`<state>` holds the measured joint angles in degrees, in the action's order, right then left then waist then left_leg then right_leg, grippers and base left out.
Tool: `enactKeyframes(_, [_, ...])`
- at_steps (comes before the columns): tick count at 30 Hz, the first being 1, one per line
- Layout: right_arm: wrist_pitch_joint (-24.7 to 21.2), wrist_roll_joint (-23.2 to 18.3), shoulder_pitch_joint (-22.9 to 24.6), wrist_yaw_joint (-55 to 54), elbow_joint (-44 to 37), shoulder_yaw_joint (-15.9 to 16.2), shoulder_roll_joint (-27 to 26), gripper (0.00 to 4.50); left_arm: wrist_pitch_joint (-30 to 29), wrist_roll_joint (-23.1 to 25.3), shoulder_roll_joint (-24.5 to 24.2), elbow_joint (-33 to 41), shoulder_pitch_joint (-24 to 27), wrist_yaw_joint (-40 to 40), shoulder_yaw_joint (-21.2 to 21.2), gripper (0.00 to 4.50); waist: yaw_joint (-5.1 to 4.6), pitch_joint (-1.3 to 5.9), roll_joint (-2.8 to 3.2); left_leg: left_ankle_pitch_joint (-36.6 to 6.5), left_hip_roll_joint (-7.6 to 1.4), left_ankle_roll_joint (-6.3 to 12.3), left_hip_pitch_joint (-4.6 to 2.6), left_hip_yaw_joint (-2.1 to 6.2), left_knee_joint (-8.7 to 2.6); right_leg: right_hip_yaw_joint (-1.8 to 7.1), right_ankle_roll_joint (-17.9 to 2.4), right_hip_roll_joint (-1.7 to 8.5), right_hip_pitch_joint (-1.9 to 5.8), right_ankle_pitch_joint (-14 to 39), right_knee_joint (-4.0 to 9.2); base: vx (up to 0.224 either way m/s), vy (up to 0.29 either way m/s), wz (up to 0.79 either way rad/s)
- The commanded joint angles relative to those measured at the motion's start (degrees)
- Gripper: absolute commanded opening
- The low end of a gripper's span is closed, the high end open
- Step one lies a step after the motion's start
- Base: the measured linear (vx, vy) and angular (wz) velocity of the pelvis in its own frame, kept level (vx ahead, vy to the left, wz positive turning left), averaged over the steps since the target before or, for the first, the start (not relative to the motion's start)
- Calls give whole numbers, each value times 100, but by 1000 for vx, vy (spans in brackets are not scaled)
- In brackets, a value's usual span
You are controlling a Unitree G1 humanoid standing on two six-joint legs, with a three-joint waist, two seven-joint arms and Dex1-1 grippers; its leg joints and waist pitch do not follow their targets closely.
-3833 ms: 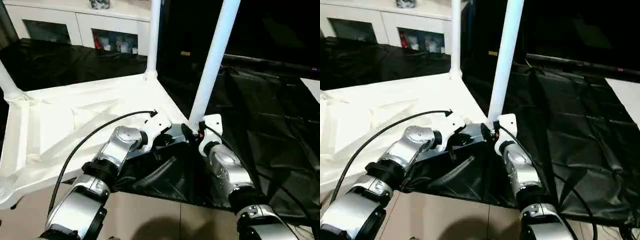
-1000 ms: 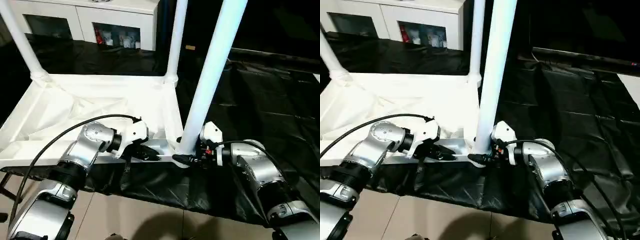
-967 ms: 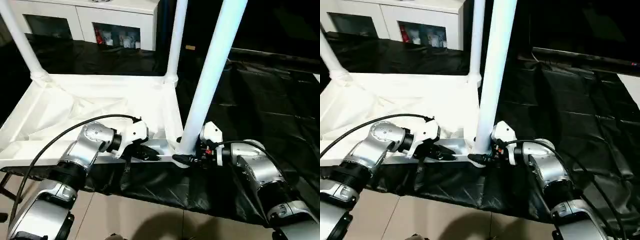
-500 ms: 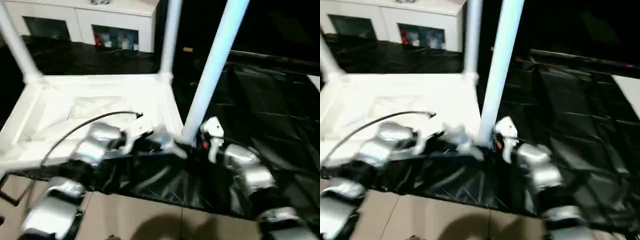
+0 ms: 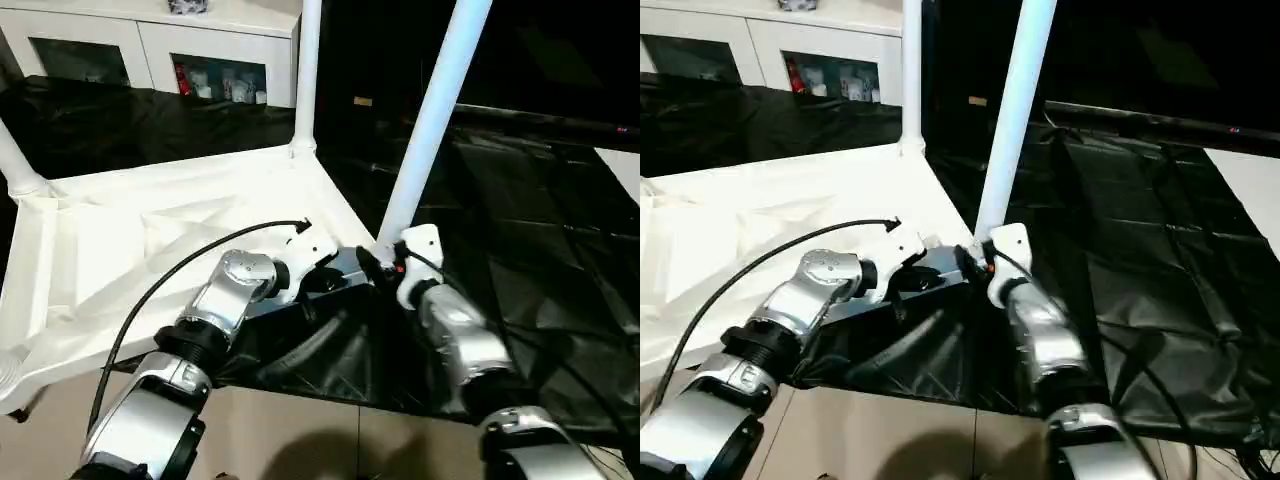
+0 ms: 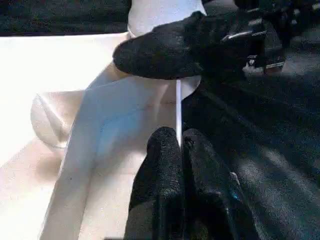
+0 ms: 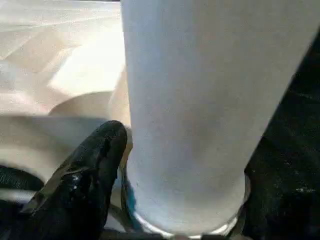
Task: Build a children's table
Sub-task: Rotate leg to tighten
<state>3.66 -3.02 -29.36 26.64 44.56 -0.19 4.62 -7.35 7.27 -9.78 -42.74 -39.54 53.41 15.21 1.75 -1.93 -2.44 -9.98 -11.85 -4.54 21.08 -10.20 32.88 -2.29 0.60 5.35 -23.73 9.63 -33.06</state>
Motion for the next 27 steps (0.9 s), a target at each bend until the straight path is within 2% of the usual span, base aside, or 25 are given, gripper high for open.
enactKeyframes(1, [144,-53,-15,509,-158,275,62,384,249,-202,29,132,125,504,228,0,5,278,28,-2203,-92,131,-59,2,-451,123,-978,185,198,1968,436,0,0,0])
enactKeyframes(3, [246,-60,-7,953,-157,311,347,406,252,-283,-180,281,176,842,223,0,21,292,12,-2014,-86,174,-38,-15,-431,126,-1094,197,230,1823,403,0,0,0])
enactKeyframes(5, [338,-100,13,1481,-216,376,605,406,325,-368,-364,410,221,1189,226,0,32,313,4,-1785,-85,236,-35,-35,-414,130,-1165,188,245,1507,371,0,0,0])
enactKeyframes(6, [404,-154,43,1986,-305,451,803,406,370,-457,-493,526,262,1493,224,0,46,324,18,-1441,-93,361,-19,-47,-390,129,-1321,184,277,1013,309,50,-16,3])
enactKeyframes(9, [455,-266,85,2716,-462,540,1052,406,462,-510,-687,634,314,1855,247,0,53,341,26,-1119,-106,537,-25,-68,-353,120,-1561,168,295,372,231,52,-8,2])
enactKeyframes(10, [434,-294,88,2829,-483,545,1084,406,477,-511,-714,643,319,1905,255,0,56,354,30,-937,-105,620,-9,-58,-349,112,-1630,175,330,125,185,51,-2,0])
enactKeyframes(13, [327,-363,94,3673,-625,727,1385,406,624,-574,-944,689,336,2325,279,0,103,344,54,-838,-124,691,-47,-84,-328,95,-1798,143,332,-163,152,0,0,0])
enactKeyframes(15, [321,-376,79,3812,-626,762,1439,406,645,-588,-999,703,332,2407,293,0,137,340,57,-853,-140,683,-58,-98,-322,93,-1817,145,325,-134,142,0,0,0])
enactKeyframes(16, [309,-382,62,3876,-618,779,1465,392,665,-587,-1026,699,322,2442,302,0,144,336,88,-896,-144,666,-68,-102,-325,96,-1818,151,318,-84,146,0,0,0])
enactKeyframes(17, [298,-400,36,3981,-606,817,1498,373,693,-609,-1070,704,314,2527,318,0,149,326,61,-999,-145,627,-69,-112,-327,102,-1800,152,311,54,163,0,0,0])
enactKeyframes(20, [261,-416,-7,4197,-611,902,1539,359,765,-637,-1154,697,296,2661,330,0,179,299,57,-1257,-152,512,-82,-124,-349,108,-1693,167,288,538,203,0,0,0])
enactKeyframes(21, [270,-407,-11,4237,-624,917,1538,344,801,-623,-1190,687,287,2708,339,0,181,279,56,-1420,-165,389,-85,-138,-358,113,-1594,174,266,874,232,0,0,0])
enactKeyframes(23, [263,-389,-1,4309,-659,941,1521,333,863,-609,-1250,638,266,2779,342,0,188,272,58,-1488,-165,289,-87,-136,-369,117,-1498,176,259,1089,247,0,0,0])
enactKeyframes(27, [129,-447,140,4340,-795,977,1464,308,911,-624,-1294,552,261,2794,303,0,182,282,72,-1482,-158,216,-87,-133,-369,122,-1454,168,259,1063,240,0,0,0])
